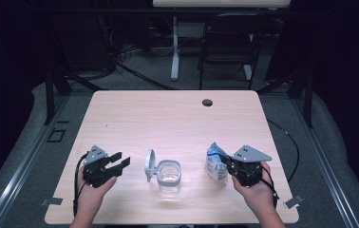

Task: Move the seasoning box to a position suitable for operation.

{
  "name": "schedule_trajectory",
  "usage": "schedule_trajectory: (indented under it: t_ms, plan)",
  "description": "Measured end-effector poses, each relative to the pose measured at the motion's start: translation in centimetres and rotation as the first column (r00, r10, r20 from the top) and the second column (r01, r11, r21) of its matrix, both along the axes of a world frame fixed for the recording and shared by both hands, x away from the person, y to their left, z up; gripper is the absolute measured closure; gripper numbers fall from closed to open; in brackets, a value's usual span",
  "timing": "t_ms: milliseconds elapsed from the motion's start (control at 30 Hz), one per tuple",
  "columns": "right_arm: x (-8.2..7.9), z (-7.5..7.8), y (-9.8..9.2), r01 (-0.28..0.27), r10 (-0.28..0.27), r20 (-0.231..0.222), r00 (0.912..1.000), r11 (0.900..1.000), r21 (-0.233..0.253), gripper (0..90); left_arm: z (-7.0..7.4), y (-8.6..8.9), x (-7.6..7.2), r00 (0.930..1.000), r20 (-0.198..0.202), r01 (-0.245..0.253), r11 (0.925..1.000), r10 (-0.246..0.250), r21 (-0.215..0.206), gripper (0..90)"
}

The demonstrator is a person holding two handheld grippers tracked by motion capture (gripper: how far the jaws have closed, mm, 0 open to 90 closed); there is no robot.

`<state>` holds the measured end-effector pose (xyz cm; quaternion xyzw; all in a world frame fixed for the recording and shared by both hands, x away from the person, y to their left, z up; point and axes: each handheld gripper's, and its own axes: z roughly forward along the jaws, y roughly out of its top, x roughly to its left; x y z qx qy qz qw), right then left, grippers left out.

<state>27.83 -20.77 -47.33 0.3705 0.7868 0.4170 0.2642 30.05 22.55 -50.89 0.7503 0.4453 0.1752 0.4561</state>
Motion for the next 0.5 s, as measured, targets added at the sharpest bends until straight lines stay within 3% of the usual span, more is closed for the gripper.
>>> schedule_trajectory:
  t_ms: [500]
  plan:
    - [-3.3,-0.4,-1.4,-0.016,0.016,0.010,0.9998,1.000,0.024,90.0,0.1,0.0,-0.1,1.0000,0.005,0.001,1.0000,-0.001,-0.005,55.6]
